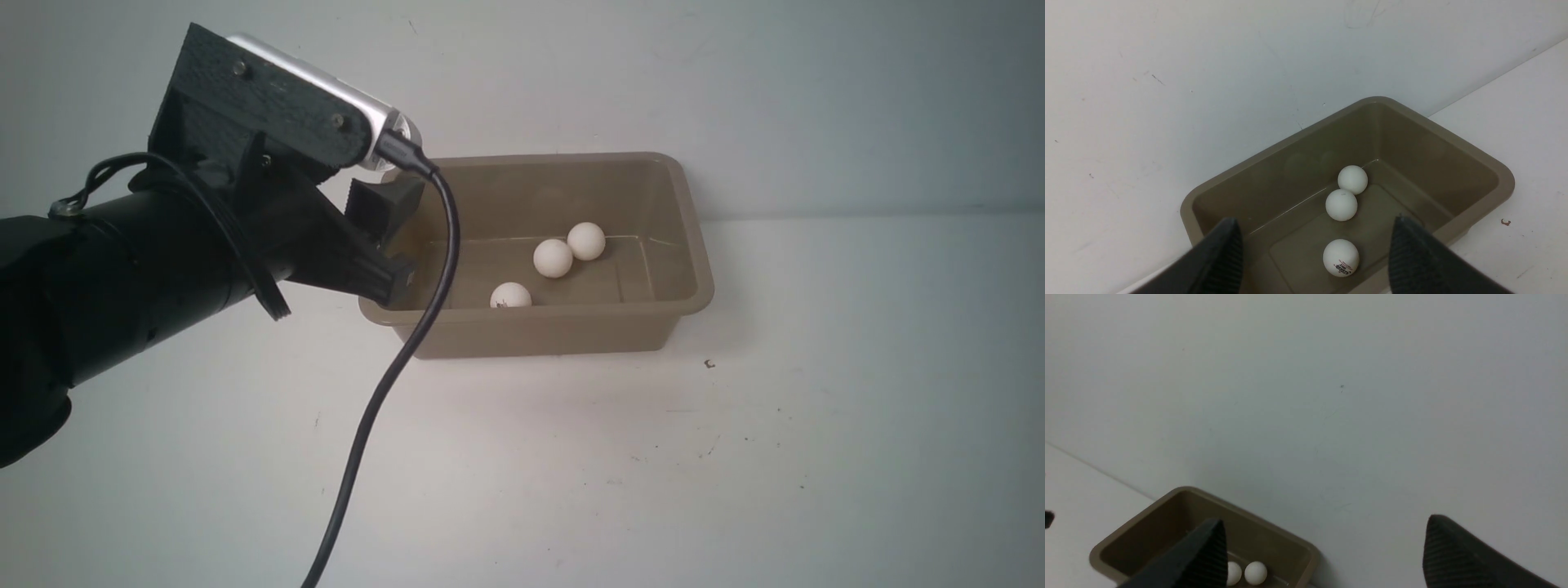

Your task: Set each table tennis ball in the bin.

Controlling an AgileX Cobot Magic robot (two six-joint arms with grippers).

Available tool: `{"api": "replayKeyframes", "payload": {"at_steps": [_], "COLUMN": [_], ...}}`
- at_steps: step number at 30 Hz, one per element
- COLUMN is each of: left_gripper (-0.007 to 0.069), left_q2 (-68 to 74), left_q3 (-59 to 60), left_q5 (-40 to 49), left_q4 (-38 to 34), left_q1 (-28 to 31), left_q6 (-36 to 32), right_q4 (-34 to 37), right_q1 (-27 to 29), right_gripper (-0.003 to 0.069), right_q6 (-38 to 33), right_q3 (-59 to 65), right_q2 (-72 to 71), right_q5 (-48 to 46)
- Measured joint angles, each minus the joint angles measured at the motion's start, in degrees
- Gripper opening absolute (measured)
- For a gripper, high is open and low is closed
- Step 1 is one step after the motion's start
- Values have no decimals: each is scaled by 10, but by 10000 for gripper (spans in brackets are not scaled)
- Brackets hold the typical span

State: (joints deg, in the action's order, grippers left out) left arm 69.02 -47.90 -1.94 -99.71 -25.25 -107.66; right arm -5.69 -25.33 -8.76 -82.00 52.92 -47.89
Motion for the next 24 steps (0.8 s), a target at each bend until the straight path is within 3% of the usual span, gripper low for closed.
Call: {"api": "replayKeyframes", "payload": {"at_steps": [7,17,24], "left_gripper": [436,436,436], "left_q2": [0,0,0], "left_q3": [0,0,0], "left_q5": [0,0,0], "left_q4": [0,0,0], "left_q1": [0,0,0], "left_q6": [0,0,0], "right_q4": [24,42,43], "right_q1": [0,0,0], "right_gripper": [585,585,585], "right_q6": [-3,-26,-25], "right_q3": [143,408,527], "right_q2": [-116,-295,-334], "right_q5": [17,156,206]}}
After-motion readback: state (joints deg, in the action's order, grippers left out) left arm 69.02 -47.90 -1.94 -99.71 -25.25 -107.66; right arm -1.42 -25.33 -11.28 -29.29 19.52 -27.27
